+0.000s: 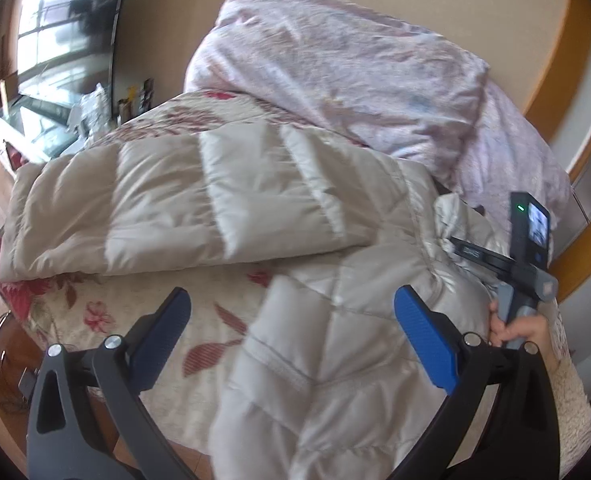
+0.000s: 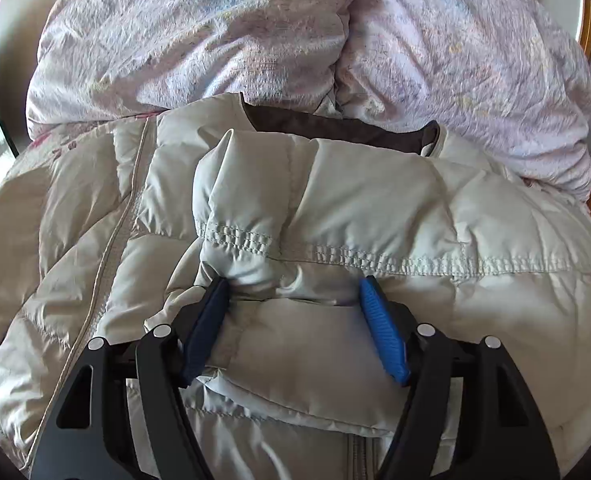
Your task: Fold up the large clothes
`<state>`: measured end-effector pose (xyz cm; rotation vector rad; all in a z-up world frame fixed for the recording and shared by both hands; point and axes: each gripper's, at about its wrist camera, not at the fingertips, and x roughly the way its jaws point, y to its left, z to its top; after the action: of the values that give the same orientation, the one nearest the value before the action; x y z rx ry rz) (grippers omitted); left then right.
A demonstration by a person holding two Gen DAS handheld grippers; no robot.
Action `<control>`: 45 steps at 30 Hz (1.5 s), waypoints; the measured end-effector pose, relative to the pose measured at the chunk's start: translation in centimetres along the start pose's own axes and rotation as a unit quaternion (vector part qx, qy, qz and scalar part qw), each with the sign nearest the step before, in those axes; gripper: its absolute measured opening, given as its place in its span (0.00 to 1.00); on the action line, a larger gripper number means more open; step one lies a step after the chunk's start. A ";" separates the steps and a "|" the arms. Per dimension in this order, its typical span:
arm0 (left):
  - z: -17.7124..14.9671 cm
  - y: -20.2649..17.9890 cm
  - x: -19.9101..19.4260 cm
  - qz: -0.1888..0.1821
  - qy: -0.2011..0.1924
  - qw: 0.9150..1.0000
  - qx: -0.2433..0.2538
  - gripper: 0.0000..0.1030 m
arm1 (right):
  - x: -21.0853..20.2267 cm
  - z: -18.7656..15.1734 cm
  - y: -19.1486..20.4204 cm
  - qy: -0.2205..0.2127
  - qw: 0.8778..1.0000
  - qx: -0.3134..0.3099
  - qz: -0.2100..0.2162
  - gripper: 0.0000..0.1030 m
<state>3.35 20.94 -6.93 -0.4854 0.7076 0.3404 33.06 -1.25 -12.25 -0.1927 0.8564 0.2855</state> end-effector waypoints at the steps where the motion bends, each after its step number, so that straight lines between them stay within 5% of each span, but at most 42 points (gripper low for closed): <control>1: 0.3 0.9 0.1 0.005 0.005 1.000 -0.012 0.98 | 0.0 -0.1 -0.2 -0.002 1.000 0.003 0.004 0.68; 7: 1.2 5.8 1.0 0.018 0.032 0.995 -0.095 0.98 | -0.1 -0.5 -0.7 -0.014 1.000 0.013 0.016 0.69; 14: 1.1 11.1 2.2 0.002 0.060 0.973 -0.222 0.89 | -0.2 -0.5 -1.1 -0.019 0.999 0.027 0.034 0.71; 20: 1.7 13.3 2.5 0.006 0.038 0.962 -0.269 0.89 | -0.2 -0.5 -1.4 -0.021 0.998 0.033 0.044 0.72; 29: 2.0 17.7 2.3 0.001 -0.011 0.931 -0.364 0.43 | -0.3 -0.6 -1.6 -0.023 0.997 0.040 0.056 0.74; 31: 2.3 18.0 2.4 0.006 -0.011 0.932 -0.363 0.25 | -0.3 -0.6 -1.5 -0.023 0.997 0.039 0.055 0.74; 34: 3.4 17.8 2.2 0.017 -0.012 0.940 -0.341 0.14 | -0.3 -0.6 -1.3 -0.021 0.998 0.033 0.047 0.74; 39: 7.2 14.9 -0.1 0.024 -0.045 0.963 -0.264 0.09 | -0.2 -0.5 -0.3 -0.015 1.000 0.008 0.015 0.74; 45: 13.3 5.2 -3.5 -0.032 -0.095 0.986 -0.132 0.08 | 0.0 -0.2 -0.1 -0.006 1.000 -0.006 0.006 0.74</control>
<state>5.61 31.89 2.61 -0.7142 0.4619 0.4169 32.95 -1.39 -12.39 -0.1967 0.8436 0.3032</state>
